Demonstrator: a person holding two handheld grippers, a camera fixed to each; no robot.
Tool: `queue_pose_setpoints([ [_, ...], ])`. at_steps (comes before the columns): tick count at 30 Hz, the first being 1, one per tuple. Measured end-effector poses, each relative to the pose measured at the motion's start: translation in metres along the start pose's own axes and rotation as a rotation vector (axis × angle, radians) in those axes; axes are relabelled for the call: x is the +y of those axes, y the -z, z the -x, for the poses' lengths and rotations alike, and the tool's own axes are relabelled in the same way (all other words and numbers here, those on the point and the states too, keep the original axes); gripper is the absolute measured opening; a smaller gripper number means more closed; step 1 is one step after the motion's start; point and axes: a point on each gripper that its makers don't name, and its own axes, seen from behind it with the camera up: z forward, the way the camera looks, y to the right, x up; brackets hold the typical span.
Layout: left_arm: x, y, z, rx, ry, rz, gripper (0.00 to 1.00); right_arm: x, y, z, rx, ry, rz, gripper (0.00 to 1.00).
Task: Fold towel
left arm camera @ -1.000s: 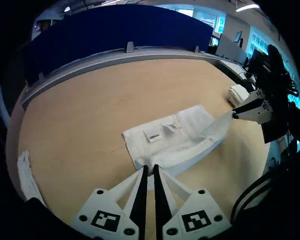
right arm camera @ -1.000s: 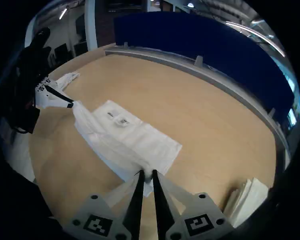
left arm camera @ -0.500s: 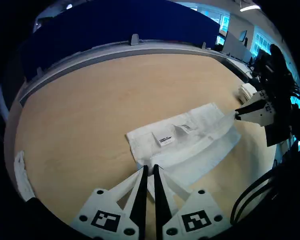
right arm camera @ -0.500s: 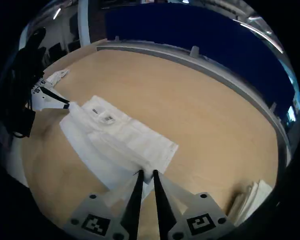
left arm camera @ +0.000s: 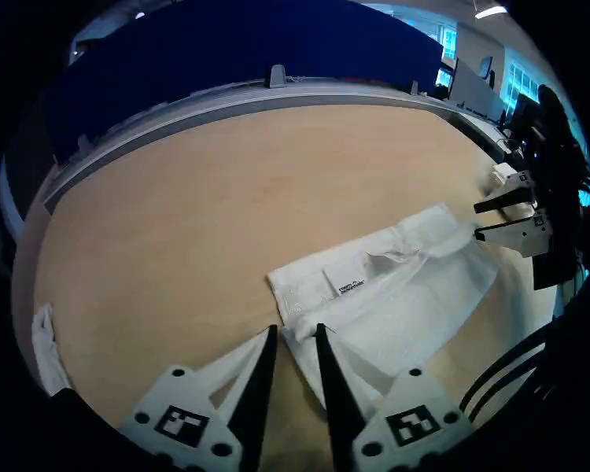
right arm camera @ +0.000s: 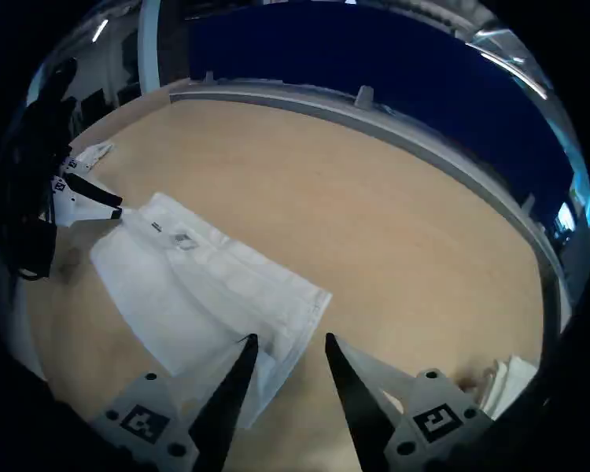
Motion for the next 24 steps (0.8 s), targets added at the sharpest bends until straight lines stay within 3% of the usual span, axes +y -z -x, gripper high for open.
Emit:
queue_pose_setpoints([
  [3,-0.003,0.001,-0.002,0.003,-0.002,-0.011,0.56,0.002,0.0,0.0,0.001,0.007,0.012,0.83],
  [7,-0.007,0.006,-0.003,0.011,-0.005,-0.025,0.79,0.003,0.002,-0.003,0.018,0.004,0.019,0.91],
  [9,-0.008,0.01,-0.003,0.013,-0.003,-0.03,0.86,0.003,0.004,-0.005,0.028,-0.001,0.02,0.99],
  [11,-0.009,0.013,-0.001,0.012,0.002,-0.033,0.92,0.001,0.006,-0.004,0.031,-0.007,0.016,1.0],
  [24,-0.005,0.028,0.009,0.017,0.028,-0.039,0.93,-0.005,0.023,0.009,0.026,-0.025,0.008,1.0],
])
